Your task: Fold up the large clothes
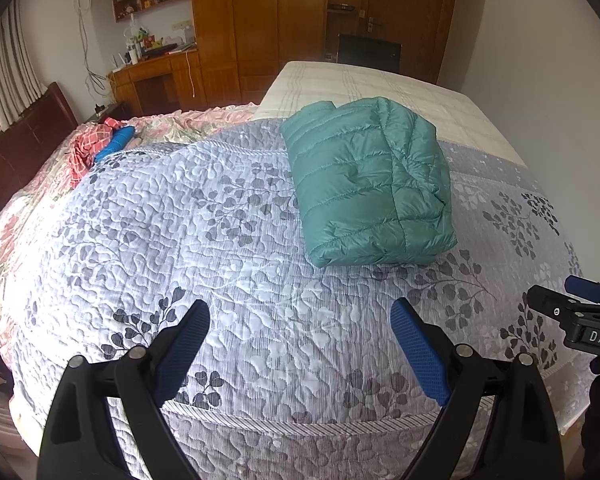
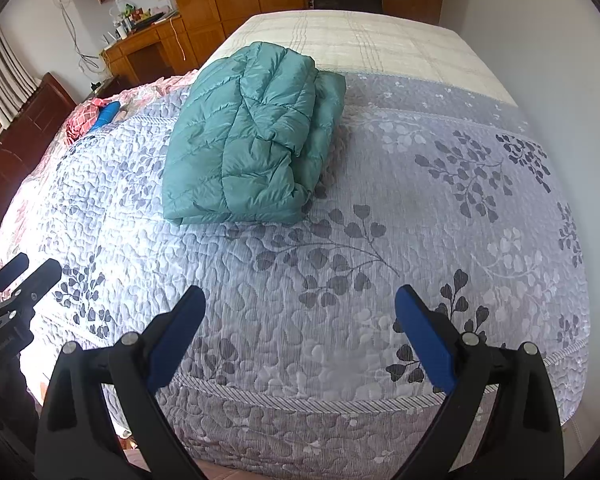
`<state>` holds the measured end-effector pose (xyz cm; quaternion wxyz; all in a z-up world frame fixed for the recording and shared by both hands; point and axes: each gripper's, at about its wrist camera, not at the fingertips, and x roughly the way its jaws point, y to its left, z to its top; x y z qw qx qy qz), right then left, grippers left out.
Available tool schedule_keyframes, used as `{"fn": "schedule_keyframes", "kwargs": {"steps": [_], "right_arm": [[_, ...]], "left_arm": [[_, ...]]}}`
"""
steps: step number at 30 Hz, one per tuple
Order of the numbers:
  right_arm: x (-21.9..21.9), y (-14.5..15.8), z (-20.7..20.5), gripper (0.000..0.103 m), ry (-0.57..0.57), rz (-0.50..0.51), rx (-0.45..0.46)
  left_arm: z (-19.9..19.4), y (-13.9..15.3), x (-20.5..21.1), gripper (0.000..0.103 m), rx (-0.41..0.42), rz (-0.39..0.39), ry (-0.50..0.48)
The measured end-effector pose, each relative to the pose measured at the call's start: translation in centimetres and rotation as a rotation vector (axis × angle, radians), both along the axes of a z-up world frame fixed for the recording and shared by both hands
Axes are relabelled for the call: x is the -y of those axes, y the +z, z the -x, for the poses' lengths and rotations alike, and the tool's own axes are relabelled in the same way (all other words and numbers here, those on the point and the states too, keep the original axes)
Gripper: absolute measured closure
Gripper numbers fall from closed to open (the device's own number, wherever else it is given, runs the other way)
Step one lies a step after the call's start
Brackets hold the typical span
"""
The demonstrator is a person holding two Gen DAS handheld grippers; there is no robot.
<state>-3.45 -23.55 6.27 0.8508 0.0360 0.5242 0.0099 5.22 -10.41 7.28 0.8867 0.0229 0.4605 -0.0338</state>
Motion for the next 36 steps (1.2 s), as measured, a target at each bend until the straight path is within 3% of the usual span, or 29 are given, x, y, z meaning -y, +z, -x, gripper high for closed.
{"fn": "schedule_keyframes", "kwargs": {"steps": [36], "right_arm": [[0.19,-0.51,-0.25,0.008,-0.001,-0.001,-0.013]], "left_arm": [[-0.32,-0.54,-0.1,0.011,-0.011,-0.001,-0.033]]}}
